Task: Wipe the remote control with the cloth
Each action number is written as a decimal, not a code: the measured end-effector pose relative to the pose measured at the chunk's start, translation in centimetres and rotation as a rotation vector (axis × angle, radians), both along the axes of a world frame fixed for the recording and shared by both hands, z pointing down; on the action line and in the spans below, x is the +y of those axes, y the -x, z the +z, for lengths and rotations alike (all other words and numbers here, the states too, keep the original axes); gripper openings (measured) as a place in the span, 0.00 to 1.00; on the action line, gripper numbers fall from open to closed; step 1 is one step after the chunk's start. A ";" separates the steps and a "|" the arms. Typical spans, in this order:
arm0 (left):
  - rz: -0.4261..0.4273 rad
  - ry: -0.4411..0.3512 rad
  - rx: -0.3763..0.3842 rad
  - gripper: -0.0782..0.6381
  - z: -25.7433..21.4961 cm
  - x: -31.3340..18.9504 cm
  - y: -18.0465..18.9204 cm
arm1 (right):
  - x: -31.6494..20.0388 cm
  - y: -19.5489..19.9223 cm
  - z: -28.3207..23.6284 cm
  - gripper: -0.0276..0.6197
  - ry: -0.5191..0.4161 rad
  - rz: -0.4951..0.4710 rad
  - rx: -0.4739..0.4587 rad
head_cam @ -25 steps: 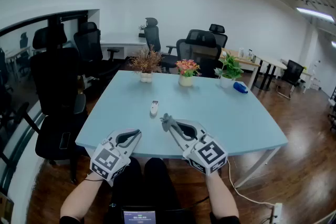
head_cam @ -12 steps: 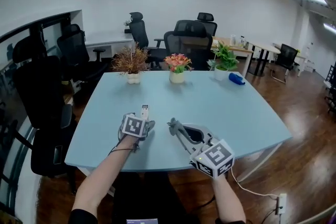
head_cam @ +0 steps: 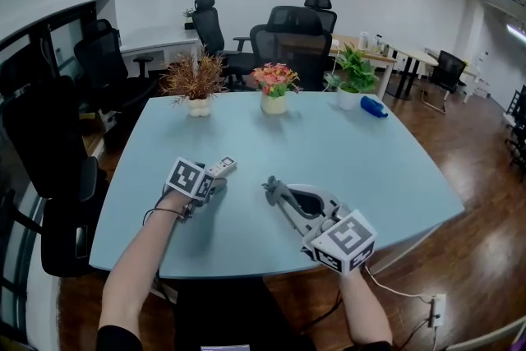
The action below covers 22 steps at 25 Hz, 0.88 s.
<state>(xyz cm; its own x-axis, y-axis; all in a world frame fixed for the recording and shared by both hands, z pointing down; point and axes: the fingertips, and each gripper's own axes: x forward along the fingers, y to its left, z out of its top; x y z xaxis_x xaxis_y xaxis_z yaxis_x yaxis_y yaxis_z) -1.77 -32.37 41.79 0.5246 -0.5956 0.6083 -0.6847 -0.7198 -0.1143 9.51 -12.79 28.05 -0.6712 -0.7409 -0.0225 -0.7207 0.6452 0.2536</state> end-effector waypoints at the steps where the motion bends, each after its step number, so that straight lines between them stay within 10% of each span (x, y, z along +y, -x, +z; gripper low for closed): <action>1: 0.024 0.001 -0.015 0.61 0.2 -0.4 -0.3 | -0.8 0.4 0.1 0.09 0.005 -0.009 0.011; 10: 0.326 0.044 -0.046 0.40 0.9 -1.7 -1.1 | -11.0 2.8 -1.8 0.09 0.093 -0.041 0.053; 22: 0.162 -0.359 -0.111 0.38 -2.7 -6.1 3.1 | -26.6 14.4 4.6 0.09 0.331 -0.160 0.007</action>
<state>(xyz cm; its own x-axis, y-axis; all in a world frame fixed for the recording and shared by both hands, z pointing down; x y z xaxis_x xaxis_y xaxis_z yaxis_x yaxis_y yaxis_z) -4.88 -38.46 39.13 0.5714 -0.6958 0.4352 -0.5353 -0.7180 -0.4450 -4.85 -39.43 32.70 -0.7787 -0.5925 0.2062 -0.6026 0.7979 0.0169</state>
